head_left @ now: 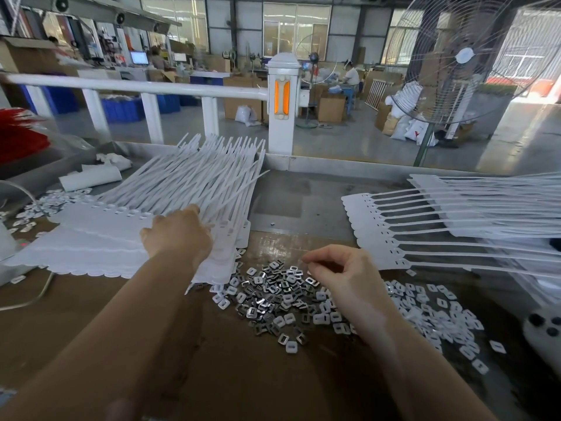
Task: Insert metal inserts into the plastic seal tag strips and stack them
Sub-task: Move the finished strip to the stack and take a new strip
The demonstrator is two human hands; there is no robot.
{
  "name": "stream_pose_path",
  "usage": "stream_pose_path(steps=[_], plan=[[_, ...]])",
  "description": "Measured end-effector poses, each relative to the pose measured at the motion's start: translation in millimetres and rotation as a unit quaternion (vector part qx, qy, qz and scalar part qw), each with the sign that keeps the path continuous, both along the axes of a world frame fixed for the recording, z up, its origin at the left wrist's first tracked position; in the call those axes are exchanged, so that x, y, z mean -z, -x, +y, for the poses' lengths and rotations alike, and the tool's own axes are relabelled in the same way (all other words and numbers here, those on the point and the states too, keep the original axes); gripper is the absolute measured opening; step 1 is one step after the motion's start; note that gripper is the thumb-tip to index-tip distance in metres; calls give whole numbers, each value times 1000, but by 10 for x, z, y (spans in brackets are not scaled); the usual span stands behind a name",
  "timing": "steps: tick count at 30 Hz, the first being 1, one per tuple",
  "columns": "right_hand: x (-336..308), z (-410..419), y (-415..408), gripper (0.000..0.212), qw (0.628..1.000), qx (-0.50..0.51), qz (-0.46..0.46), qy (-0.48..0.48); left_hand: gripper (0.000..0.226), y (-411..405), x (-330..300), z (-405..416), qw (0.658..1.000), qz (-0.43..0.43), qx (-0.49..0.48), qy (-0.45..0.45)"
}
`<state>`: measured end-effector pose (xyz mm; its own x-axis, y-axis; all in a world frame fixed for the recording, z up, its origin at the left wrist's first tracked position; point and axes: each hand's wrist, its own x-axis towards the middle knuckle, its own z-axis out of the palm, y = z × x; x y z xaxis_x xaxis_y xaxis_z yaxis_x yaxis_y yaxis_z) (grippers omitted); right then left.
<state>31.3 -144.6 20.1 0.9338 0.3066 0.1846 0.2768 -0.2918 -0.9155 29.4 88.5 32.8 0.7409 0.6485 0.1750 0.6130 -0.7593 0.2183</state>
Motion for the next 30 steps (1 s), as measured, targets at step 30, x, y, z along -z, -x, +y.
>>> stream_pose_path(steps=[30], plan=[[51,-27,-60,19,999,-23,31,-38,36,-73,-193,-47,918,-298,39,259]])
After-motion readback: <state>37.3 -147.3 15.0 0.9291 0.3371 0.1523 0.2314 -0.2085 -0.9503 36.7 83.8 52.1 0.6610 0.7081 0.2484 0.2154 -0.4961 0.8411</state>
